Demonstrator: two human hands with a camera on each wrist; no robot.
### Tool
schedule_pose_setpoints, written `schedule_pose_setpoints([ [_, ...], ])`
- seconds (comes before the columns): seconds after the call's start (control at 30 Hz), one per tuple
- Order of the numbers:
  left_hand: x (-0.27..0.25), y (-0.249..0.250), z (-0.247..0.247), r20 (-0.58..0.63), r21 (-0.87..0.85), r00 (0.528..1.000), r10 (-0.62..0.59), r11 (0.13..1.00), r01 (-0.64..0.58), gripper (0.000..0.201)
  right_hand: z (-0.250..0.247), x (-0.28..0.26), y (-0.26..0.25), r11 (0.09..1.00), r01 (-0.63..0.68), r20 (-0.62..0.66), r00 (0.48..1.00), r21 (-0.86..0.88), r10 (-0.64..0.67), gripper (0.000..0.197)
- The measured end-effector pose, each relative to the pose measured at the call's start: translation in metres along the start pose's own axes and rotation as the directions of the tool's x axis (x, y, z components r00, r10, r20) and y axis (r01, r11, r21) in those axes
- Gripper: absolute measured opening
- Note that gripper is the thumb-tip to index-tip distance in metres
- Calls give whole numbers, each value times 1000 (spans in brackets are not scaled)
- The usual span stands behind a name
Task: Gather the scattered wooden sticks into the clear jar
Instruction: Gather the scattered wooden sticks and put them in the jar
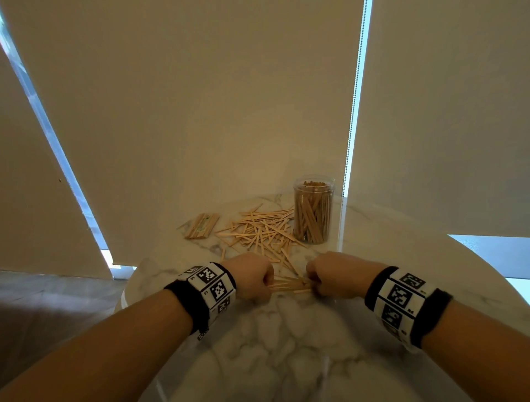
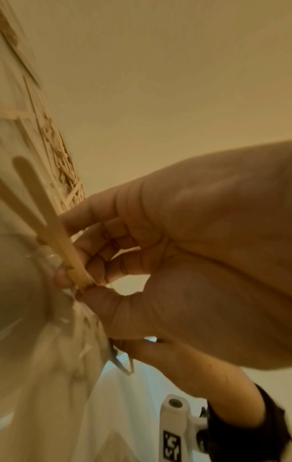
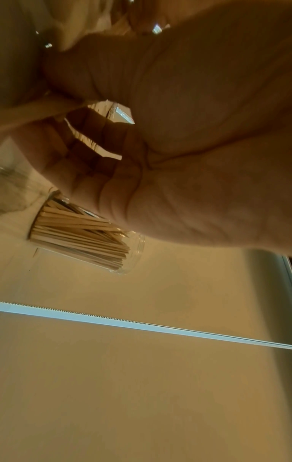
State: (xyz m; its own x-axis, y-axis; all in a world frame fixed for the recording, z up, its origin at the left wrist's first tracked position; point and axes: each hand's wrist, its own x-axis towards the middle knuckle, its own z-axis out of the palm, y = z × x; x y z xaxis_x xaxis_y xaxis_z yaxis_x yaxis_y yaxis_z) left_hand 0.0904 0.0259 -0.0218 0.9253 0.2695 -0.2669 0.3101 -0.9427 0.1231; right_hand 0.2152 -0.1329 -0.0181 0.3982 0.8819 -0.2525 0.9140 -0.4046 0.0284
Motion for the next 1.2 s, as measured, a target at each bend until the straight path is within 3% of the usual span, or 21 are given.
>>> schedule_pose_setpoints([
  [0.17, -4, -2, -2, -26, 39, 998, 49, 998, -48, 16, 2, -5, -1, 1000, 0, -29, 1000, -16, 0, 20],
  [0.3, -8, -7, -2, -72, 38, 997, 32, 999, -30, 25, 5, -14, 0, 1000, -4, -12, 1000, -26, 4, 18],
  [0.5, -11, -23, -2, -244, -162, 969, -36, 987, -4, 26, 8, -26, -7, 997, -34, 76, 996, -71, 40, 30],
  [0.6, -10, -32, -5, -379, -418, 911, -163, 908, -11, 30, -1, -33, -2, 999, -40, 89, 995, -11, 40, 26],
  [0.73, -5, -25, -9, -428, -744, 830, -358, 661, -98, 38, -24, -46, 2, 987, -23, -48, 998, 159, 31, 20],
  [0.8, -2, -17, -10, -474, -789, 789, -392, 587, -182, 36, -34, -51, 1, 966, 31, -120, 993, 255, 0, 20],
  [0.93, 9, -13, -12, -598, -757, 714, -365, 550, -352, 28, -47, -53, -3, 921, 58, -251, 967, 385, 44, 18],
  [1.07, 20, -21, -23, -599, -801, 642, -479, 338, -494, 25, -63, -54, 6, 898, 7, -347, 924, 440, 163, 19],
  [1.13, 21, -27, -31, -630, -776, 600, -493, 363, -517, 24, -74, -57, 13, 873, -9, -376, 900, 487, 219, 21],
  [1.2, 22, -29, -39, -688, -723, 575, -443, 489, -489, 22, -84, -57, 17, 838, 14, -402, 882, 546, 247, 21],
])
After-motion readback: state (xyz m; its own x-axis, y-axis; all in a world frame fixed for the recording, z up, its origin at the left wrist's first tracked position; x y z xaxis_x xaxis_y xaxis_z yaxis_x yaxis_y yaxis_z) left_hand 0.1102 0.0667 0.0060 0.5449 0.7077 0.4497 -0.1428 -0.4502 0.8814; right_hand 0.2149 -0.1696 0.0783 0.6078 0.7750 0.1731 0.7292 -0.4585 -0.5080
